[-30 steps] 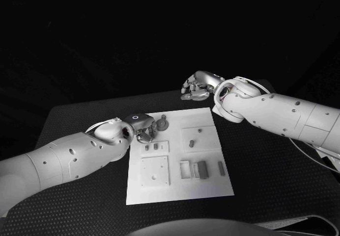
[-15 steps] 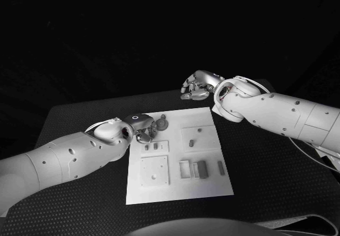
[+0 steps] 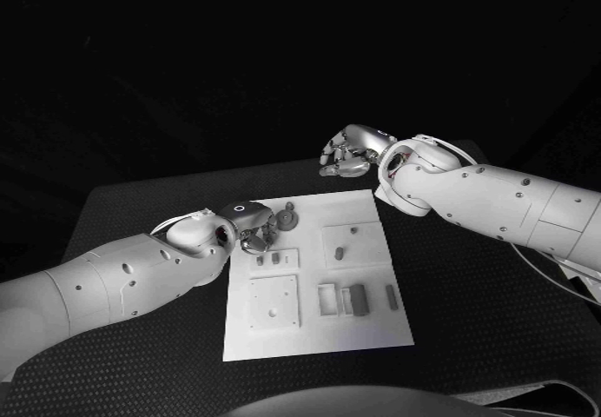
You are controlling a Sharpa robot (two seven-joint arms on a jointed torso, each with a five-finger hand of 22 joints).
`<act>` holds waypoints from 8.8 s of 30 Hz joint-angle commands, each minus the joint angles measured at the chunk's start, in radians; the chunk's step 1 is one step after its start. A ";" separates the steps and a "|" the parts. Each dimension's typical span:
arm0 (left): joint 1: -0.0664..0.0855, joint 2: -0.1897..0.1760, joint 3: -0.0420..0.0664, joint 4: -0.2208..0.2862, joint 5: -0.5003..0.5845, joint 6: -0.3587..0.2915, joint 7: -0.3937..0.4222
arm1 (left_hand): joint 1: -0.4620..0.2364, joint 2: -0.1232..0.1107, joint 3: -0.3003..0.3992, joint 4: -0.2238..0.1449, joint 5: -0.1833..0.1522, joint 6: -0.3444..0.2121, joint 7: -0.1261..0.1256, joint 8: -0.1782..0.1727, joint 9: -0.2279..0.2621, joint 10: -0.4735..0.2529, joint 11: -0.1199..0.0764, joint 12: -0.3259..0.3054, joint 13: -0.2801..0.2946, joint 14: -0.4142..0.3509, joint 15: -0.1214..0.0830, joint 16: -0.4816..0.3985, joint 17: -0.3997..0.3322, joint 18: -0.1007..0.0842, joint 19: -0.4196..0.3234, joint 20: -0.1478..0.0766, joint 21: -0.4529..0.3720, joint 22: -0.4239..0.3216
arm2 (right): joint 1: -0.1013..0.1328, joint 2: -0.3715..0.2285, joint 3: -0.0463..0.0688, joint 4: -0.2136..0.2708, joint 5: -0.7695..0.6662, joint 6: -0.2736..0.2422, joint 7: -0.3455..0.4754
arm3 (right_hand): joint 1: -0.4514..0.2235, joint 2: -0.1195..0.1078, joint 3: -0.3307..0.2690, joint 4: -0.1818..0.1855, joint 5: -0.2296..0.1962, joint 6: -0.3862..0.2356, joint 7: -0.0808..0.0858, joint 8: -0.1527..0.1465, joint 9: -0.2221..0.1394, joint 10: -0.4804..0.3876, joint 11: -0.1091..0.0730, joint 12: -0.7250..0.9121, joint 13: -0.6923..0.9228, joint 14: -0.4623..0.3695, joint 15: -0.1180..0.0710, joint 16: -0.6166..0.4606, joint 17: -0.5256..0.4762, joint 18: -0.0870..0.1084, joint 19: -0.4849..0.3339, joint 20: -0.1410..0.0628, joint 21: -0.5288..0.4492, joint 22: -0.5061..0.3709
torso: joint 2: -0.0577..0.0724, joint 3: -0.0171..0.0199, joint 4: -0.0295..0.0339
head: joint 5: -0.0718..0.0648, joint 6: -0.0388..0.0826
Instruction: Assemble the parts on the task board
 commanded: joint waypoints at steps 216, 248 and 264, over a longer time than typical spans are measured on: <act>0.013 -0.286 0.078 0.110 1.304 0.145 0.307 | -0.136 0.012 -0.208 -0.024 -0.071 -0.215 0.078 -0.019 -0.031 -0.178 0.094 -0.009 -0.077 -0.306 0.178 -0.704 -0.164 0.015 -0.419 0.172 -0.367 -0.391 | -0.105 -0.135 -0.140 0.135 -0.543 0.047 -0.047 | 0.217 0.136 0.038 -0.130 0.003 0.067 -0.006 0.114 -0.055 0.237 0.029 -0.761 -0.771 0.131 0.017 -0.318 -0.040 0.014 0.069 0.002 -0.167 -0.008 | 0.003 -0.0130 0.0056 | -0.005 0.031; 0.013 -0.280 0.078 0.102 1.304 0.143 0.304 | -0.137 0.011 -0.209 -0.024 -0.071 -0.216 0.080 -0.019 -0.032 -0.179 0.094 -0.009 -0.079 -0.305 0.178 -0.707 -0.159 0.015 -0.418 0.172 -0.367 -0.393 | -0.073 -0.145 -0.105 0.274 -0.434 0.031 -0.014 | 0.216 0.135 0.038 -0.129 0.003 0.066 -0.006 0.115 -0.049 0.240 0.028 -0.761 -0.767 0.131 0.016 -0.318 -0.037 0.014 0.070 0.002 -0.166 -0.005 | 0.002 -0.0112 0.0042 | 0.027 0.026; 0.013 -0.274 0.078 0.089 1.306 0.133 0.307 | -0.136 0.012 -0.209 -0.024 -0.071 -0.215 0.079 -0.019 -0.032 -0.178 0.094 -0.008 -0.079 -0.304 0.178 -0.709 -0.157 0.015 -0.417 0.172 -0.367 -0.394 | -0.129 -0.070 -0.105 0.317 -0.383 -0.022 0.037 | 0.216 0.137 0.039 -0.130 0.004 0.063 -0.006 0.115 -0.047 0.239 0.028 -0.762 -0.766 0.131 0.016 -0.317 -0.036 0.014 0.071 0.002 -0.167 -0.005 | 0.003 -0.0119 0.0051 | 0.082 0.009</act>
